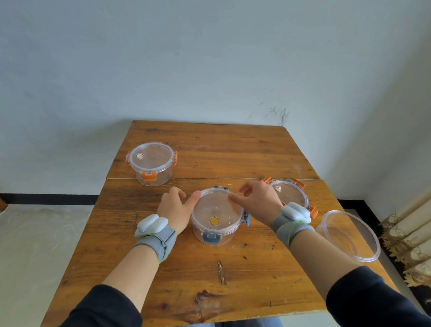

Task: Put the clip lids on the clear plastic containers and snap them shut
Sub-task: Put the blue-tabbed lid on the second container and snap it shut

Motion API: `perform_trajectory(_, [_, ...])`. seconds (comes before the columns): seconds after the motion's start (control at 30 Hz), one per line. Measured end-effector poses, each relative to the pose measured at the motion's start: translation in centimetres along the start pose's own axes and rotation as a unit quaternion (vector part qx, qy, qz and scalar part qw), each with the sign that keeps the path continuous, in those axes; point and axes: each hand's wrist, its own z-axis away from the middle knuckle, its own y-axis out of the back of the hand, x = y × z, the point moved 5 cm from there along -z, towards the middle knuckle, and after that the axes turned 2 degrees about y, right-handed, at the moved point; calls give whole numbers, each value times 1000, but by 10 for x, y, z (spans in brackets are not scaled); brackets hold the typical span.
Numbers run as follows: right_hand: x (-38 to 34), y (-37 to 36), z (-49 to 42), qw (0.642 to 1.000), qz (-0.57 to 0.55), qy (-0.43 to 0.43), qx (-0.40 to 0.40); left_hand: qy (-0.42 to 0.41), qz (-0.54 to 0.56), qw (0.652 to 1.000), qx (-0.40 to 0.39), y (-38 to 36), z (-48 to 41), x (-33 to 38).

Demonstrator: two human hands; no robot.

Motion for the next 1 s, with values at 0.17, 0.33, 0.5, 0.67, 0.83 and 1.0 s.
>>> perform_trajectory(0.17, [-2, 8, 15, 998, 68, -7, -12, -50, -82, 994, 49, 8, 4, 11])
perform_trajectory(0.33, [13, -10, 28, 992, -32, -69, -98, -74, -42, 996, 7, 11, 7, 13])
perform_trajectory(0.5, [16, -14, 30, 989, -58, -104, -88, -82, -35, 996, -12, 13, 10, 8])
perform_trajectory(0.67, [17, -10, 31, 991, -41, -108, -72, -75, -59, 995, 30, 13, 15, 8])
perform_trajectory(0.83, [2, 0, 36, 998, 11, -67, -6, -67, -167, 981, 77, 21, 20, 18])
perform_trajectory(1.0, [-5, -3, 37, 995, 19, -94, 9, -40, -203, 977, 54, 20, 23, 27])
